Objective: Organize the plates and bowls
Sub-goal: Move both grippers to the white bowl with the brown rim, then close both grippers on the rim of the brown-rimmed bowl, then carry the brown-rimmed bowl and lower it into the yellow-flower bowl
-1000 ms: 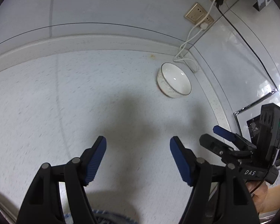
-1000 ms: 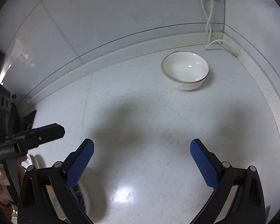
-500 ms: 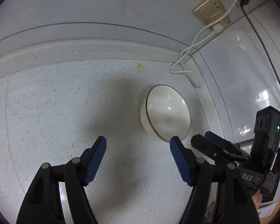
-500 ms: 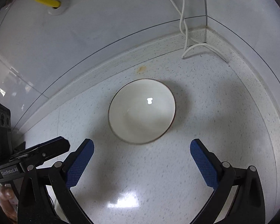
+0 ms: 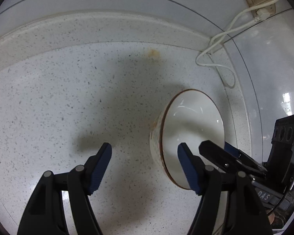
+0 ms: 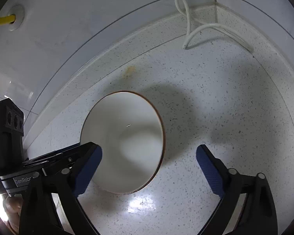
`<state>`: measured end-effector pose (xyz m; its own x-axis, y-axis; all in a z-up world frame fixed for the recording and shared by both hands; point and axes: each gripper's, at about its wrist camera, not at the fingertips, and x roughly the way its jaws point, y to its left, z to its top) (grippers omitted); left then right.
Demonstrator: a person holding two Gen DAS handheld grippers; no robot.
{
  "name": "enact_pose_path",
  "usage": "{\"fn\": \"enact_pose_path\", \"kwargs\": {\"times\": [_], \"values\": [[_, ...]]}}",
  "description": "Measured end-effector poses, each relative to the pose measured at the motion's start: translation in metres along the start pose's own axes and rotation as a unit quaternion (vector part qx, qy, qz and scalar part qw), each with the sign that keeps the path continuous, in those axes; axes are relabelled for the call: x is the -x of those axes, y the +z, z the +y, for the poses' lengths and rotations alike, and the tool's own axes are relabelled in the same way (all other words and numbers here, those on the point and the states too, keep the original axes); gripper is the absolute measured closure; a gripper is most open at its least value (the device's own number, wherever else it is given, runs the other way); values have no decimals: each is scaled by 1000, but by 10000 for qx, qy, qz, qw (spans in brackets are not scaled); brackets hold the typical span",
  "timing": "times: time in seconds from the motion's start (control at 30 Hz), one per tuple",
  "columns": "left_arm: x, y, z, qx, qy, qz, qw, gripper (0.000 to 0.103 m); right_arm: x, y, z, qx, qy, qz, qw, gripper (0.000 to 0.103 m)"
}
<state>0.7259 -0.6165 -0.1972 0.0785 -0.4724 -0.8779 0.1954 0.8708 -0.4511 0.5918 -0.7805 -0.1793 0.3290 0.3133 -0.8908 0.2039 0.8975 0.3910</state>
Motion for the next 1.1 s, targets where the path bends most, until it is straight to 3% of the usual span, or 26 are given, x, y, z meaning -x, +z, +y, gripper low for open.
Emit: {"fn": "enact_pose_path", "kwargs": {"times": [0.07,0.13,0.27,0.33,0.37,0.47,0.6,0.8,1.1], "values": [[-5,1,-1,-40,-21,58,10000,35,-5,0,-4,-18,80,46,10000,30],[-8,2,-5,-117,151,96,9998,35,-8,0,-7,-18,55,70,10000,47],[-7,1,-7,-167,355,-60,9992,37,-10,-1,-13,-82,4,7,10000,64],[-7,4,-8,-291,292,-133,9991,50,-11,-1,-16,-95,-39,-14,9999,72],[-8,5,-7,-260,295,-130,9991,64,-11,0,-17,-108,-7,-19,9999,73],[-13,9,-8,-109,-189,51,9997,91,-11,3,-17,-51,27,3,10000,77],[-15,10,-13,-110,-160,28,9998,91,-14,5,-11,9,-2,135,9999,89],[-6,-2,-4,-21,-325,81,9994,91,-17,2,-6,-68,22,222,9997,90],[50,-59,8,42,-329,95,9994,91,10,-49,34,94,-28,309,9995,90]]}}
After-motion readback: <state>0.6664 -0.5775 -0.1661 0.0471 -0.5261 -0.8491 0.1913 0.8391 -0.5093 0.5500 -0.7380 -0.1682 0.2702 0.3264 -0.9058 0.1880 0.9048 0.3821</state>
